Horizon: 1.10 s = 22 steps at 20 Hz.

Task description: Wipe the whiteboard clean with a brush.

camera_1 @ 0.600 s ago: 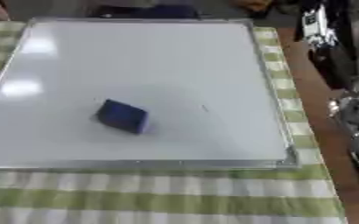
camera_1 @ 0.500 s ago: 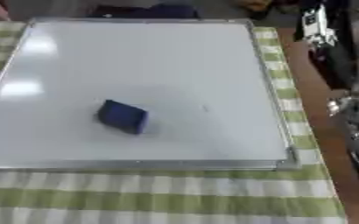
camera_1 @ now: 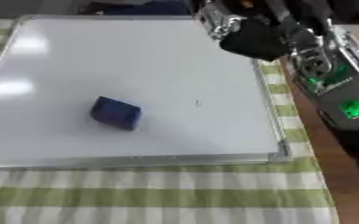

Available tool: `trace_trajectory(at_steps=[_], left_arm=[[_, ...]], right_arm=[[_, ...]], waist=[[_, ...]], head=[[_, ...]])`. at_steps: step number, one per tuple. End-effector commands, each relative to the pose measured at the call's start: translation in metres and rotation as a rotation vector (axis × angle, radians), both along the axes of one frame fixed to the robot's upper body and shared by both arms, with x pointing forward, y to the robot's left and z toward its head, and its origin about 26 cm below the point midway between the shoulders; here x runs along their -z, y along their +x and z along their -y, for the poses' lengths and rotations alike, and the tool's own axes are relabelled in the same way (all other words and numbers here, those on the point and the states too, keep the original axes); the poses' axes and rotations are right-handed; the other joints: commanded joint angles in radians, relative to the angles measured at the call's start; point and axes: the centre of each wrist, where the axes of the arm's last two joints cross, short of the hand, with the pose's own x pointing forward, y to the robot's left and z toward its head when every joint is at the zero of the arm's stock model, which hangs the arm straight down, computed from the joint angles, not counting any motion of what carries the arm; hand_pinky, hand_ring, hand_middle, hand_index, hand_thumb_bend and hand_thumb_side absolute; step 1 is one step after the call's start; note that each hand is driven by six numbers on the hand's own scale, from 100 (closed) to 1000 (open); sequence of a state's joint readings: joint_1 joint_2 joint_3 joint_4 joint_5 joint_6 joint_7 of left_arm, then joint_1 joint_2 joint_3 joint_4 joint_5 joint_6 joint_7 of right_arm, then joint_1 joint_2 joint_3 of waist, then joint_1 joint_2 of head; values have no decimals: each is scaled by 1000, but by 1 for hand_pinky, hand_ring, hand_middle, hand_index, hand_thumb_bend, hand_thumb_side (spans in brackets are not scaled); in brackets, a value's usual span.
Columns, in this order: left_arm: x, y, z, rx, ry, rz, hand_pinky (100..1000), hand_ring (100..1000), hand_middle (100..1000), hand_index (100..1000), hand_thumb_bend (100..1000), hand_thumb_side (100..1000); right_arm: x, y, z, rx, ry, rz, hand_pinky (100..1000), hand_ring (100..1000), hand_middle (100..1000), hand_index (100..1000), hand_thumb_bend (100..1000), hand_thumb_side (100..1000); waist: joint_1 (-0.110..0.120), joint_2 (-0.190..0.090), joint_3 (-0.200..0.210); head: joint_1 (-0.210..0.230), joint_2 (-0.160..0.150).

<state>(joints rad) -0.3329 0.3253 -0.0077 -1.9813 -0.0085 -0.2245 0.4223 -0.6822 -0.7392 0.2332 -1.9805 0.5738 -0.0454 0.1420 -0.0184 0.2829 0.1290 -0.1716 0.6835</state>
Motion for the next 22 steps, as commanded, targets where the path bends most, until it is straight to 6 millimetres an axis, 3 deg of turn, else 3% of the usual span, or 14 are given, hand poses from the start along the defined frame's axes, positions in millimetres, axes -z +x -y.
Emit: trace_trajectory(at_steps=[1,6,11,15,22], left_arm=[[-6,-3,-1,4,13,22,617,735,736,703,273,1000],[-6,-3,0,6,12,19,617,735,737,704,273,1000],[-5,-3,0,6,11,15,618,736,737,702,272,1000],[-5,-3,0,6,12,11,618,737,737,698,272,1000],[-5,-3,0,7,12,9,618,737,736,696,275,1000]], right_arm=[[-12,-5,-10,51,-150,-6,651,702,582,100,100,1000],[-12,-6,-28,58,-264,-59,637,675,577,100,106,1000],[-9,-6,-40,31,-291,-87,654,695,590,100,100,1000],[-4,-6,-46,39,-291,-94,657,680,551,100,100,1000],[7,-7,-60,34,-332,-213,698,768,671,100,100,1000]], waist=[[-1,-21,-3],[-4,-20,-3],[-7,-17,2],[-8,-14,7],[-11,-14,8]], head=[[6,-10],[7,-20],[9,-28],[8,-32],[7,-29]])
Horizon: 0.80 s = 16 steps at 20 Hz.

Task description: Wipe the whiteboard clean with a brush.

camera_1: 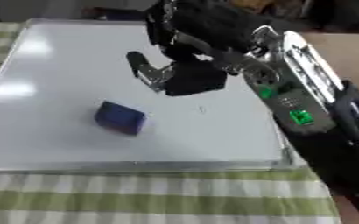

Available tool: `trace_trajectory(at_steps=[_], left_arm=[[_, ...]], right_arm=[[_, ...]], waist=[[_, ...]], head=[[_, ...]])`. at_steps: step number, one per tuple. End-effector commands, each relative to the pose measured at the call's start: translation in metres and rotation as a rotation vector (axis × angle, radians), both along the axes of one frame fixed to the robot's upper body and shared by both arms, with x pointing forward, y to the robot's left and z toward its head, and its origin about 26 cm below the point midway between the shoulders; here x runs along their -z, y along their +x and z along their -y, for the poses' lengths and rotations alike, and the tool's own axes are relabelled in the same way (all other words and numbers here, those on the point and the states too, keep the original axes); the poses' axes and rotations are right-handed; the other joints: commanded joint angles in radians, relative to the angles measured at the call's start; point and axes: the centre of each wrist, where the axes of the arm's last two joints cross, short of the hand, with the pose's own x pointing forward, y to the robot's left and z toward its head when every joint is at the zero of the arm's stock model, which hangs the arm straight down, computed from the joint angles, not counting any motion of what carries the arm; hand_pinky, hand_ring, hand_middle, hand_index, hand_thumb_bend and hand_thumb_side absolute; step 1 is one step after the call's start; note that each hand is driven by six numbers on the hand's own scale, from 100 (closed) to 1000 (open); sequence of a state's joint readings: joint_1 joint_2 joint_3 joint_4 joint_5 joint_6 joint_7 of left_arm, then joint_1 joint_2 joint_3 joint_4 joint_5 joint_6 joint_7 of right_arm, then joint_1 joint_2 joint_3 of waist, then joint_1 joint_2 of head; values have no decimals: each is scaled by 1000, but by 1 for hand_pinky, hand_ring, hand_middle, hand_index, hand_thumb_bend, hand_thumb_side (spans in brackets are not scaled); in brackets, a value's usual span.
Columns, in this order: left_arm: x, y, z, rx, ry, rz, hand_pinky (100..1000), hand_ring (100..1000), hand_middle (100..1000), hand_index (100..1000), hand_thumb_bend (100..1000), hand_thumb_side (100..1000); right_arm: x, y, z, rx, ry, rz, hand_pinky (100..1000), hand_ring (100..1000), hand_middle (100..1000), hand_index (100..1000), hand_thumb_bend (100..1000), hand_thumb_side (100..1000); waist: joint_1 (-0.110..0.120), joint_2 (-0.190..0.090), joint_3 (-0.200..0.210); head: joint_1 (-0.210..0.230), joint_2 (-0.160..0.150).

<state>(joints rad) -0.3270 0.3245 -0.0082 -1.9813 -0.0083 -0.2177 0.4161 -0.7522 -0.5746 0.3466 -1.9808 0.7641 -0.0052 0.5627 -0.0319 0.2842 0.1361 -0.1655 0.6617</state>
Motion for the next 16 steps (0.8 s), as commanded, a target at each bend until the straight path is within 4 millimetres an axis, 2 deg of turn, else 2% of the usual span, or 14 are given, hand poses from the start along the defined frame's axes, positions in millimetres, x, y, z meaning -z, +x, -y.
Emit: trace_trajectory(at_steps=[1,4,7,12,16], left_arm=[[-7,-3,1,7,7,22,618,737,736,696,275,1000],[-7,-3,1,7,8,22,618,736,736,697,276,1000],[-7,-3,1,7,8,21,618,736,736,698,277,1000],[-6,-3,1,7,8,17,618,736,736,698,276,1000],[-6,-3,1,8,8,17,619,736,736,698,275,1000]], right_arm=[[-4,-6,-6,2,-22,-20,700,776,681,100,100,1000],[-2,-6,-13,-1,-51,-69,718,822,763,100,115,984],[3,-5,-20,-2,-91,-124,729,834,771,100,150,945],[13,5,-26,9,-113,-209,738,839,776,100,246,825],[20,12,-33,19,-114,-243,741,841,774,100,337,803]], waist=[[2,-16,1],[2,-18,2],[1,-19,4],[1,-20,4],[1,-20,4]], head=[[0,-7],[-1,-4],[-4,-2],[-5,3],[-7,6]])
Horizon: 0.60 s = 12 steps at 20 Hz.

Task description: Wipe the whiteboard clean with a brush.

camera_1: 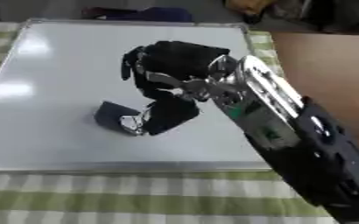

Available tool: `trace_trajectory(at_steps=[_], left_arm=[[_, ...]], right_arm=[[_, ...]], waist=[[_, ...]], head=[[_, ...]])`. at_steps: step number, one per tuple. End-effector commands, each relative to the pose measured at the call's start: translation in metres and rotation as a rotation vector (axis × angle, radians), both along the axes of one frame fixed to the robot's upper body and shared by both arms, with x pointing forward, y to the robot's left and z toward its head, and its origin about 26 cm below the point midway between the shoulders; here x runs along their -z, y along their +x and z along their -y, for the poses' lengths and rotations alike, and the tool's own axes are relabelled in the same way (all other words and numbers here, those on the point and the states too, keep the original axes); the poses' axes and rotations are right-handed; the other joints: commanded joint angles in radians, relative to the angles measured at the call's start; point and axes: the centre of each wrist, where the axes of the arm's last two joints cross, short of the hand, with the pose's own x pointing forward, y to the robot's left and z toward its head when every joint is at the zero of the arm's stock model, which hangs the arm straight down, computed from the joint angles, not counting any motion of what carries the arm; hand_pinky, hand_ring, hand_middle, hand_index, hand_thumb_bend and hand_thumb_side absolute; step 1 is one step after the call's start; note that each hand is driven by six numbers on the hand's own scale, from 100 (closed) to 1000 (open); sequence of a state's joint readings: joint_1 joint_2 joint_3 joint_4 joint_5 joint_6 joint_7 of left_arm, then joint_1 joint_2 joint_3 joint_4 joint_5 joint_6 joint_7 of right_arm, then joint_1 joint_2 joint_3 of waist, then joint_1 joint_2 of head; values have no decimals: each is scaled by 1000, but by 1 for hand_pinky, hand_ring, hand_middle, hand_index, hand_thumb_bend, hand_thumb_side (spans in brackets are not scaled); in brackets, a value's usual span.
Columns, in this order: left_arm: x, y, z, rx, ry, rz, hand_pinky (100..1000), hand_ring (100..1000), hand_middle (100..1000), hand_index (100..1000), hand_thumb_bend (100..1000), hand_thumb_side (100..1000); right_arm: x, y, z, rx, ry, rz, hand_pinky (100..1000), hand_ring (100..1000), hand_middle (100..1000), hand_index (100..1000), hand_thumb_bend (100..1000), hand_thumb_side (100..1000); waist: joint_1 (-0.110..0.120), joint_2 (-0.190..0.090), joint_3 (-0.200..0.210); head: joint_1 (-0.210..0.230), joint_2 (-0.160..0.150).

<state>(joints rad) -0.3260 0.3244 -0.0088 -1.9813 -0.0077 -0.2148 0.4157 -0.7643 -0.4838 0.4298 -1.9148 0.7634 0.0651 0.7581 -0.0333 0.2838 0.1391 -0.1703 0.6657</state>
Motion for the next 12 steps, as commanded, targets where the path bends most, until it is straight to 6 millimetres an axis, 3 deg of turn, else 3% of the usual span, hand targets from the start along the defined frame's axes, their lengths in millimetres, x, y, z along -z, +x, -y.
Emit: trace_trajectory(at_steps=[1,5,12], left_arm=[[-6,-3,1,8,9,20,619,736,736,698,275,1000],[-6,-3,1,10,9,17,619,737,736,698,274,1000],[-5,-3,2,14,12,14,619,737,736,697,272,1000]], right_arm=[[-2,4,-5,9,-5,-1,742,843,776,100,363,804],[3,11,-11,27,-12,1,742,848,776,100,428,839],[16,21,-23,60,-35,55,716,838,712,100,395,837]], waist=[[2,-20,1],[0,-20,1],[-3,-18,9]], head=[[-2,3],[-4,5],[-11,7]])
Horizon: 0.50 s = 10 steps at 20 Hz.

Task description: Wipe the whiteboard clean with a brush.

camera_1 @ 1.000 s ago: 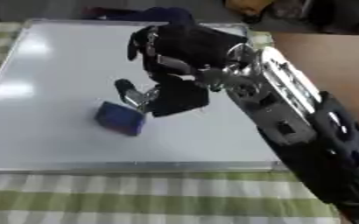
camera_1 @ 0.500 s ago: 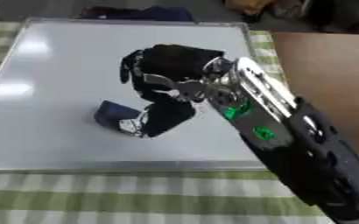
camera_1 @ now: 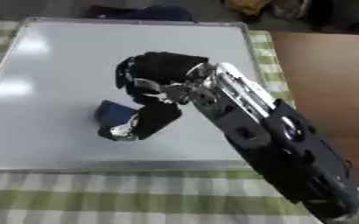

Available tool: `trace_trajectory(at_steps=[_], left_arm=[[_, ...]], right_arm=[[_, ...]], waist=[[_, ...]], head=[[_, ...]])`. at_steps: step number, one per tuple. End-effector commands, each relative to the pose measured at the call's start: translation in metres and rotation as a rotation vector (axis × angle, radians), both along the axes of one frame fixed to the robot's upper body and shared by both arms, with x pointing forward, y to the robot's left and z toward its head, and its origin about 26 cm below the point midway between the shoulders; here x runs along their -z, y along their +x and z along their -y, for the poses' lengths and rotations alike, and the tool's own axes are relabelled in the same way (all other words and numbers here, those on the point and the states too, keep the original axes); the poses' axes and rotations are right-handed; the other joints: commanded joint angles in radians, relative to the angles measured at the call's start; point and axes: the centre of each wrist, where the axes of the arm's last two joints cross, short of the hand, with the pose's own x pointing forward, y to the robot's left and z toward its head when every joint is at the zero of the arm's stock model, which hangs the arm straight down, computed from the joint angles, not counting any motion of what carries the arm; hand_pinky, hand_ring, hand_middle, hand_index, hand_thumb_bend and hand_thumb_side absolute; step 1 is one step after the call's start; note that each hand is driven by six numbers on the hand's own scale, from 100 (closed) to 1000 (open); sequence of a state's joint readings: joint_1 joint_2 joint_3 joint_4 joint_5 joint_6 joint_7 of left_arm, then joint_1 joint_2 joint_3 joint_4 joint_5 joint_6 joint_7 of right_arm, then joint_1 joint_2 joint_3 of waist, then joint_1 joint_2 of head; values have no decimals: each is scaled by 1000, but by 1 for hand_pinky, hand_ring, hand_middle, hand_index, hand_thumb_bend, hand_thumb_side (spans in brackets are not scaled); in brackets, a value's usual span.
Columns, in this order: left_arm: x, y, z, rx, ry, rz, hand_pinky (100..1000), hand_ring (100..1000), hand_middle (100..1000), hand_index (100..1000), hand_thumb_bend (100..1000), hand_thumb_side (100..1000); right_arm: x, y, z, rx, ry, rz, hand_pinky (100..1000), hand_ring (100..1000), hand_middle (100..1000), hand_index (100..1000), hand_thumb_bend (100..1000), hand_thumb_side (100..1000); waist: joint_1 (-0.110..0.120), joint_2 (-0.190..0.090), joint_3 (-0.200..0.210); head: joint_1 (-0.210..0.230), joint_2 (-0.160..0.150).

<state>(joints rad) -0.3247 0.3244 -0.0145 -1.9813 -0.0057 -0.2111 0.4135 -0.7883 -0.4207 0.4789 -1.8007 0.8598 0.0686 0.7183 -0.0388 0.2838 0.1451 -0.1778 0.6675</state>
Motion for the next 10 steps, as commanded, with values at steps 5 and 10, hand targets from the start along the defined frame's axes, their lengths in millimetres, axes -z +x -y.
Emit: trace_trajectory(at_steps=[5,10], left_arm=[[-6,-3,2,12,10,19,620,738,736,694,271,1000],[-6,-3,2,16,10,20,620,738,736,694,271,1000]], right_arm=[[9,12,-11,38,-28,103,704,833,682,100,393,812],[19,20,-14,50,-49,100,702,833,727,100,394,775]], waist=[[-1,-15,10],[-3,-11,15]], head=[[-7,4],[-9,4]])
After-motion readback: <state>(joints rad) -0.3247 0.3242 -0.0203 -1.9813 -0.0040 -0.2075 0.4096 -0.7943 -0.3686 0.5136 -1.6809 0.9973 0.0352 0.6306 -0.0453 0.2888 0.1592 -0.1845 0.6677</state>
